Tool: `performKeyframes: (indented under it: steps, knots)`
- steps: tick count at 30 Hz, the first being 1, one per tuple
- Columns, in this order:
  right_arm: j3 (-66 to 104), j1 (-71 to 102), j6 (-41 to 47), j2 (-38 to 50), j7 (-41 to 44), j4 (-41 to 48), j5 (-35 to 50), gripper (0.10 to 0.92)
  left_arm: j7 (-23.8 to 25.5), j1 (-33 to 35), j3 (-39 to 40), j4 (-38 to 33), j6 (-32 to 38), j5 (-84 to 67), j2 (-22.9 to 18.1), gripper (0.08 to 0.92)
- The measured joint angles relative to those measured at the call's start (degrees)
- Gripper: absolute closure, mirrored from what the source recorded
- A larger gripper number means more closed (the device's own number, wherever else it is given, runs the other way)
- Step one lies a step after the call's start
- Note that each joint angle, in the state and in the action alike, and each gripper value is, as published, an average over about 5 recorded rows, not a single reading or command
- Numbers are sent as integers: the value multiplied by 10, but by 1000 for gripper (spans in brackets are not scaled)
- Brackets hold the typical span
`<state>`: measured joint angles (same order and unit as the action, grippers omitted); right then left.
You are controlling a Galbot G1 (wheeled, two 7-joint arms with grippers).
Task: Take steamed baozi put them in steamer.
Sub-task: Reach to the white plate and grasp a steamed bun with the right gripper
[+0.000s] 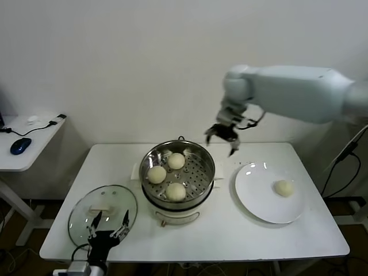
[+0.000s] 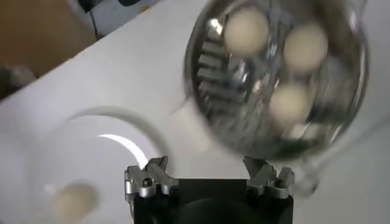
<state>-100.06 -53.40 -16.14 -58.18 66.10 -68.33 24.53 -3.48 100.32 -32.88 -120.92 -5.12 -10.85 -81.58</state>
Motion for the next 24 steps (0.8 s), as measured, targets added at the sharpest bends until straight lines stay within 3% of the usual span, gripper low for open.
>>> performKeyframes:
  steps: [10, 24]
  knots:
    - [37, 110, 79, 134, -7, 73, -33, 203, 2, 7, -3, -3, -1, 1, -5, 177]
    - [223, 334, 120, 150, -34, 210, -118, 202, 4, 19, -4, 2, 0, 11, -13, 177]
